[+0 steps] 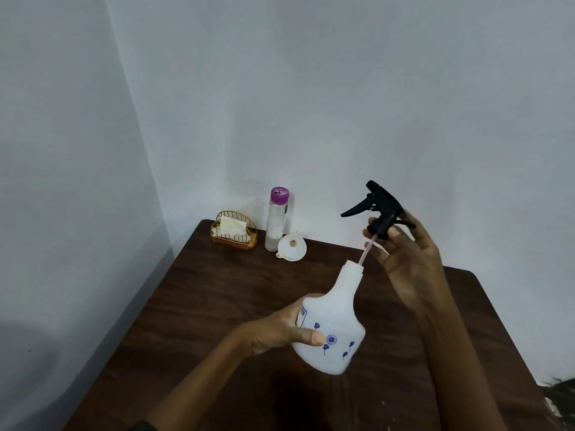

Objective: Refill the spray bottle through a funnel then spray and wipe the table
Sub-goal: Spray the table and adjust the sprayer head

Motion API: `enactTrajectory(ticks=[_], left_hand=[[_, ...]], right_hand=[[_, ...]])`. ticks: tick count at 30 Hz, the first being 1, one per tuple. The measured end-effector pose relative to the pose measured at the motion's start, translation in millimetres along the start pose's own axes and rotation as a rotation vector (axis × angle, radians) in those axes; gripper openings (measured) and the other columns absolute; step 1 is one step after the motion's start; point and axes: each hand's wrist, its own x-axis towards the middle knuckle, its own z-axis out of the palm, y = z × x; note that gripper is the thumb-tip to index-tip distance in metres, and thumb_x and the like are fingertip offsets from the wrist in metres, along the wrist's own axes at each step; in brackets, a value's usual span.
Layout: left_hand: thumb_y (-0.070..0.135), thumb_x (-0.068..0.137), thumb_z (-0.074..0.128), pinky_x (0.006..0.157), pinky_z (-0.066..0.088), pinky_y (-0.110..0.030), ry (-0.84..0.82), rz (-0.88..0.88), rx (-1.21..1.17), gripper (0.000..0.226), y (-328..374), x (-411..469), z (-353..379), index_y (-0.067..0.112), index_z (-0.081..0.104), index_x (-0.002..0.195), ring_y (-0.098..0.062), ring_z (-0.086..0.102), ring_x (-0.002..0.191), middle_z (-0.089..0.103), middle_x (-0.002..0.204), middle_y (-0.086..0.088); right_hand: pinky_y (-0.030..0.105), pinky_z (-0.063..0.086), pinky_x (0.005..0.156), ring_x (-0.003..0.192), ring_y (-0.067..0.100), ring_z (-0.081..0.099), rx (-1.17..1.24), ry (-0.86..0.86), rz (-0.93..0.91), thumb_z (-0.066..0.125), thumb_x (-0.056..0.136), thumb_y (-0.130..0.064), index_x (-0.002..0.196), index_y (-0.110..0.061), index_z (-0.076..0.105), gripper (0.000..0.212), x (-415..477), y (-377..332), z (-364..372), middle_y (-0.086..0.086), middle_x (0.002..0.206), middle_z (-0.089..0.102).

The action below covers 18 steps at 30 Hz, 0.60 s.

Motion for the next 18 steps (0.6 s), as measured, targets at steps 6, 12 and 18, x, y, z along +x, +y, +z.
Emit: enactTrajectory(ticks=[6, 12, 18], left_hand=[[0.034, 0.060, 0.076, 0.092, 0.051, -0.028, 0.030, 0.018, 0.094, 0.078, -4, 0, -6, 0.035, 0.033, 0.126, -0.021, 0.053, 0.119, 0.051, 0.125, -0.001], [0.021, 0.066, 0.084, 0.100, 0.049, -0.036, 0.169, 0.036, 0.288, 0.088, -36, 7, -13, 0.036, 0.029, 0.133, -0.017, 0.046, 0.121, 0.042, 0.130, 0.004], [0.046, 0.052, 0.086, 0.104, 0.043, -0.036, 0.386, -0.035, 0.477, 0.095, -86, 12, -19, 0.051, 0.026, 0.125, -0.012, 0.037, 0.123, 0.035, 0.128, 0.016]], right_hand=[[0.041, 0.058, 0.067, 0.086, 0.036, 0.067, -0.205, 0.043, -0.082, 0.049, 0.085, 0.012, 0.131, -0.005, 0.048, 0.048, 9, -18, -1, 0.014, 0.092, 0.070], [0.041, 0.057, 0.066, 0.083, 0.032, 0.065, -0.244, 0.032, -0.044, 0.045, 0.083, 0.014, 0.122, -0.004, 0.056, 0.045, 8, -18, -2, 0.012, 0.092, 0.065], [0.042, 0.057, 0.070, 0.082, 0.026, 0.069, -0.269, 0.021, -0.019, 0.051, 0.081, 0.015, 0.120, -0.004, 0.057, 0.044, 1, -8, -4, 0.012, 0.093, 0.064]])
